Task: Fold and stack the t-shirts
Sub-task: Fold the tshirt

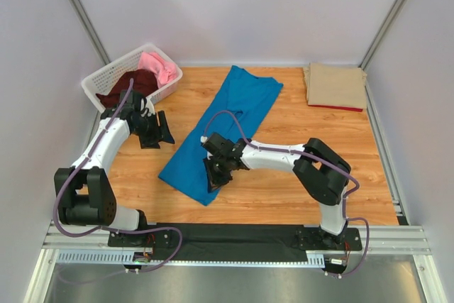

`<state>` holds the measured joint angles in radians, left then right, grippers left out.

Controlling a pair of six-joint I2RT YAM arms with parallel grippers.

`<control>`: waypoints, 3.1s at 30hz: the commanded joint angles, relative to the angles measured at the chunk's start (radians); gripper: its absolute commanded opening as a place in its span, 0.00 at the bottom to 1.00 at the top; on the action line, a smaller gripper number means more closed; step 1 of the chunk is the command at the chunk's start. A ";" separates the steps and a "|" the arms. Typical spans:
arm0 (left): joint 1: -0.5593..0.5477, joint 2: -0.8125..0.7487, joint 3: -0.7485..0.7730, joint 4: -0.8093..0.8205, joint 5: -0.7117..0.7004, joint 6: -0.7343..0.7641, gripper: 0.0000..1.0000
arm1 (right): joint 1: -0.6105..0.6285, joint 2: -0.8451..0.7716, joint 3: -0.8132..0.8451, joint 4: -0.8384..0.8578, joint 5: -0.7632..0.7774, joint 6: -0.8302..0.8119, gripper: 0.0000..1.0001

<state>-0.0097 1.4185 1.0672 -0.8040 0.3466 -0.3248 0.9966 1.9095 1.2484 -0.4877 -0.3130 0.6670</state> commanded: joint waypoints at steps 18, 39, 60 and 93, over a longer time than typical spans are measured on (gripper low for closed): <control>0.002 -0.015 0.002 -0.009 -0.027 0.032 0.68 | 0.111 0.040 -0.026 0.074 0.052 0.040 0.02; -0.013 -0.118 -0.024 -0.029 -0.055 0.061 0.70 | 0.145 -0.069 -0.222 0.078 0.147 0.080 0.01; -0.556 -0.216 -0.318 0.110 -0.172 -0.249 0.66 | 0.146 -0.584 -0.681 -0.100 0.213 0.111 0.02; -0.713 -0.197 -0.573 0.351 -0.101 -0.421 0.56 | 0.031 -0.937 -0.826 -0.008 0.249 0.417 0.36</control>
<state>-0.7139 1.2255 0.5236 -0.4435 0.2638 -0.7357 1.0321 1.0103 0.4366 -0.6376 -0.0231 1.0138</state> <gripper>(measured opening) 0.563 0.361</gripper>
